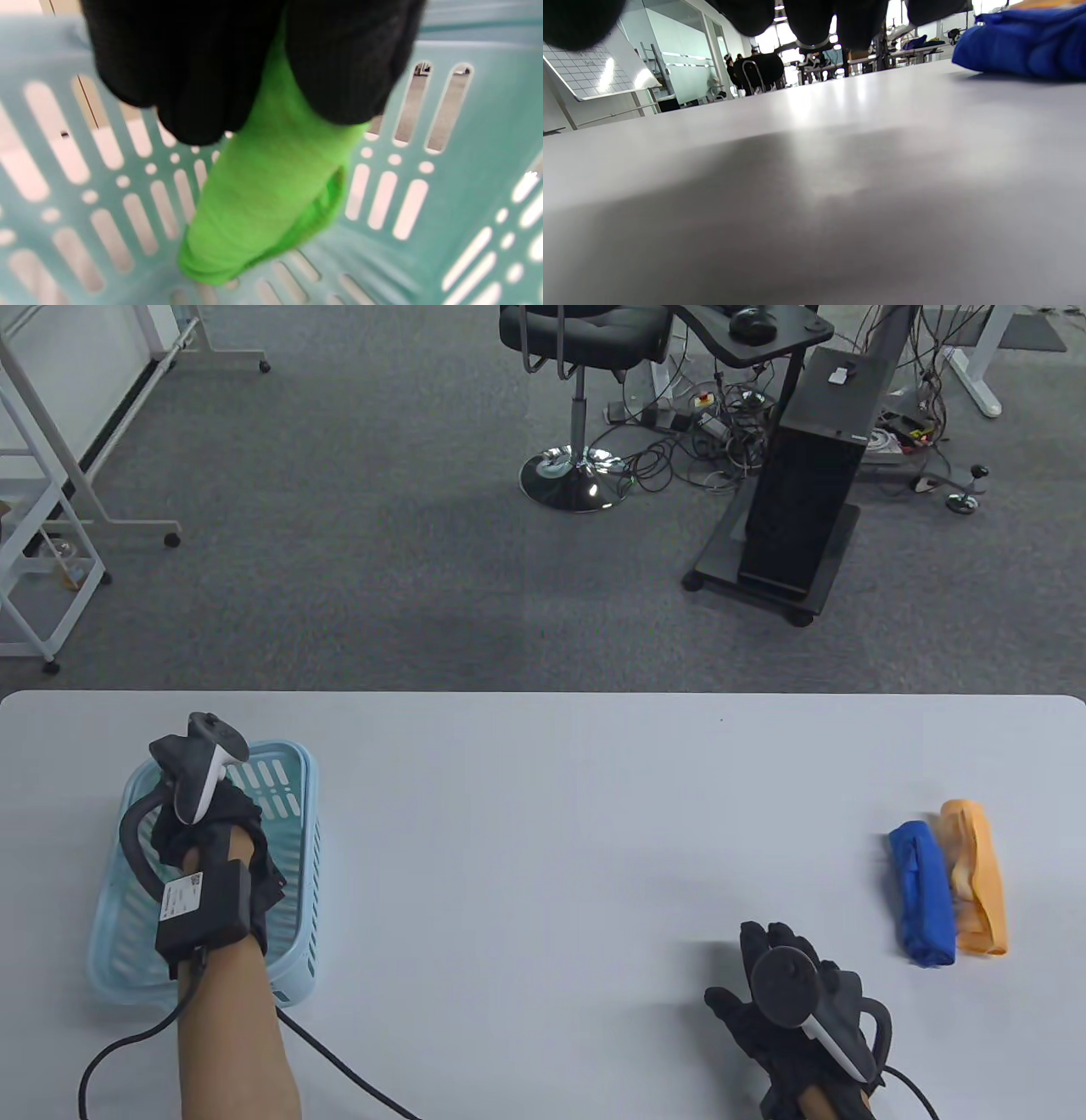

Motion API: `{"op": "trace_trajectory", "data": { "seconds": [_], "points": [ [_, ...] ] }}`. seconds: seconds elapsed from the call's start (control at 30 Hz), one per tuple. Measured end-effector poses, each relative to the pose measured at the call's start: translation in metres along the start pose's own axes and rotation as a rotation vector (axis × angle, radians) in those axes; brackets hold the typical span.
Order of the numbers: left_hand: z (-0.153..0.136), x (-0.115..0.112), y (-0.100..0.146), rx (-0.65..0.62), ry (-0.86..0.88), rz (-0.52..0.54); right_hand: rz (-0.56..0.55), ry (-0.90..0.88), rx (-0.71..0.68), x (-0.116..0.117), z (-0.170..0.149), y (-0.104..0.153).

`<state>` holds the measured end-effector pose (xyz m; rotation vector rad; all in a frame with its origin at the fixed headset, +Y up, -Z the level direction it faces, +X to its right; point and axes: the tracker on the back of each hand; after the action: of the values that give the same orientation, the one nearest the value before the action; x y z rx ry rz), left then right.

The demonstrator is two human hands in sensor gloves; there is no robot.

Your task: Roll rectangular towel into towel roll

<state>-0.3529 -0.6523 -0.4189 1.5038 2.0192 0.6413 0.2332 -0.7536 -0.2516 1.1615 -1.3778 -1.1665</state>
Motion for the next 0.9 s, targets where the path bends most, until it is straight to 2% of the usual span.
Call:
{"op": "trace_trajectory", "data": {
  "seconds": [0.1, 0.27, 0.37, 0.47, 0.5, 0.53, 0.57, 0.63, 0.7, 0.73, 0.8, 0.9],
  "points": [
    [0.002, 0.008, 0.012, 0.000, -0.056, -0.022, 0.002, -0.008, -0.002, 0.000, 0.000, 0.000],
    [0.003, 0.049, 0.056, -0.081, -0.004, 0.111, -0.005, -0.027, -0.010, -0.004, 0.001, 0.002],
    [0.007, 0.087, 0.104, -0.174, 0.067, 0.228, -0.011, -0.039, -0.026, -0.006, 0.005, 0.003],
    [0.013, 0.115, 0.163, -0.328, 0.183, 0.331, -0.017, -0.039, -0.045, -0.007, 0.009, 0.004],
    [0.014, 0.118, 0.173, -0.359, 0.207, 0.345, -0.018, -0.039, -0.049, -0.008, 0.009, 0.004],
    [0.016, 0.123, 0.200, -0.465, 0.286, 0.369, -0.017, -0.038, -0.053, -0.008, 0.011, 0.005],
    [0.018, 0.124, 0.217, -0.533, 0.338, 0.372, -0.015, -0.038, -0.059, -0.008, 0.012, 0.005],
    [0.021, 0.119, 0.247, -0.692, 0.424, 0.337, -0.013, -0.037, -0.066, -0.007, 0.013, 0.006],
    [0.024, 0.097, 0.277, -0.850, 0.542, 0.249, -0.002, -0.036, -0.075, -0.005, 0.015, 0.006],
    [0.026, 0.086, 0.282, -0.898, 0.571, 0.205, 0.003, -0.034, -0.078, -0.004, 0.016, 0.006],
    [0.029, 0.046, 0.292, -0.955, 0.638, 0.048, 0.011, -0.027, -0.082, -0.003, 0.016, 0.006],
    [0.034, -0.029, 0.290, -0.917, 0.678, -0.169, 0.015, -0.036, -0.083, -0.003, 0.016, 0.006]
  ]
}}
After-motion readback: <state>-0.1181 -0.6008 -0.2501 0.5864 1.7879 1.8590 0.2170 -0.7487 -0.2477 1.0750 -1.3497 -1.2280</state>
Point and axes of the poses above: the tracker on the back of each hand, its own z axis roughly to the thumb side, its own y axis roughly from the fingertips to the wrist, x = y × z, and after that the axes turned 8 degrees about y, right-handed
